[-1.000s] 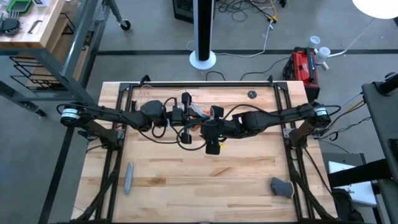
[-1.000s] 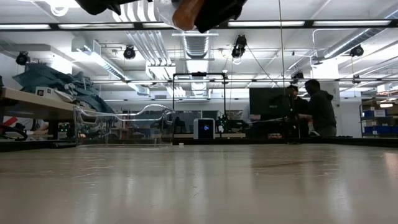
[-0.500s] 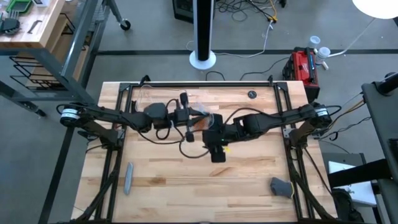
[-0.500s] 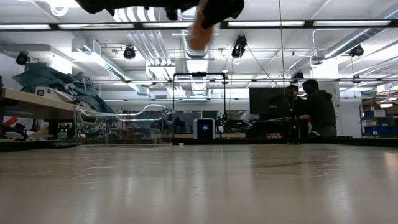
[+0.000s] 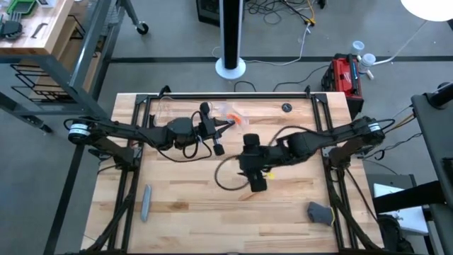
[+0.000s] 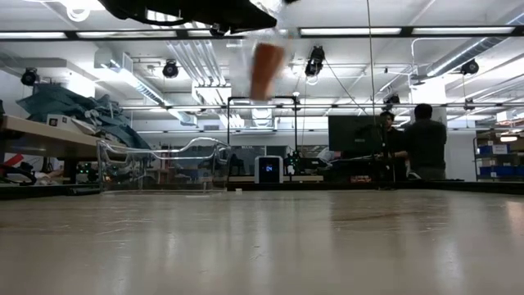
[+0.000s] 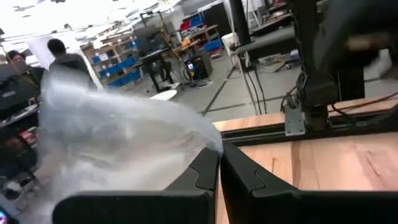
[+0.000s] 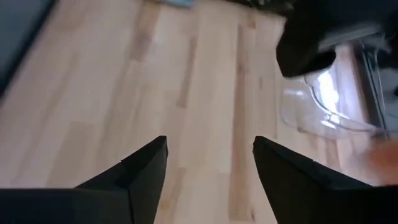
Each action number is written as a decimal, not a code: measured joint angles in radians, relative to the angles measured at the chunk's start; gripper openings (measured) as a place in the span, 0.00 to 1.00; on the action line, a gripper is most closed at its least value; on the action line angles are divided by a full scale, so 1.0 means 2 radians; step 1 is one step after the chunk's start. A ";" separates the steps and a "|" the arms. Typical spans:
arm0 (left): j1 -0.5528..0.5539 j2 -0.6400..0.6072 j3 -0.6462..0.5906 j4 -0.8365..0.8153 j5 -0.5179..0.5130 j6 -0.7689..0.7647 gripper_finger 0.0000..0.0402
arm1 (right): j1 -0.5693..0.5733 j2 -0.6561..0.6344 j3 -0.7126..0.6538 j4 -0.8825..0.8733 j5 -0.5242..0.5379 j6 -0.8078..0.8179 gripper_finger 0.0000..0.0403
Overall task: Roll bandage
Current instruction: Close the transparent zip bag
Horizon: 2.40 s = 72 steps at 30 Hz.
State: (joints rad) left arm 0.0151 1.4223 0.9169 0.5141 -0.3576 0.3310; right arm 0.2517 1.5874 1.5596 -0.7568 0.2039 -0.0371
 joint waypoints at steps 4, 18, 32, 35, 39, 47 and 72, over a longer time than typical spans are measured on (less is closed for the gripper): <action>0.000 0.000 0.000 -0.010 0.006 0.017 0.00 | 0.009 -0.039 -0.017 0.000 0.044 0.016 0.56; 0.000 0.000 0.000 -0.047 0.027 0.077 0.00 | 0.014 -0.121 -0.040 0.082 0.209 0.015 0.57; -0.001 0.000 0.000 -0.053 0.027 0.077 0.00 | 0.014 -0.108 -0.040 0.149 0.209 0.036 0.63; -0.001 0.000 0.000 -0.053 0.033 0.079 0.00 | 0.014 -0.104 -0.040 0.149 0.209 0.047 0.64; -0.001 0.000 0.000 -0.058 0.068 0.093 0.00 | 0.011 -0.096 -0.040 0.149 0.213 0.023 0.64; -0.004 -0.001 0.000 -0.077 0.076 0.124 0.00 | 0.003 -0.078 -0.040 0.161 0.213 0.067 0.59; -0.023 -0.001 -0.001 -0.087 0.095 0.170 0.00 | -0.080 -0.019 -0.040 0.145 0.084 0.110 0.54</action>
State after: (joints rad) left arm -0.0311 1.4212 0.9157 0.3398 -0.1670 0.6720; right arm 0.0918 1.5489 1.4804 -0.4672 0.3729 0.1820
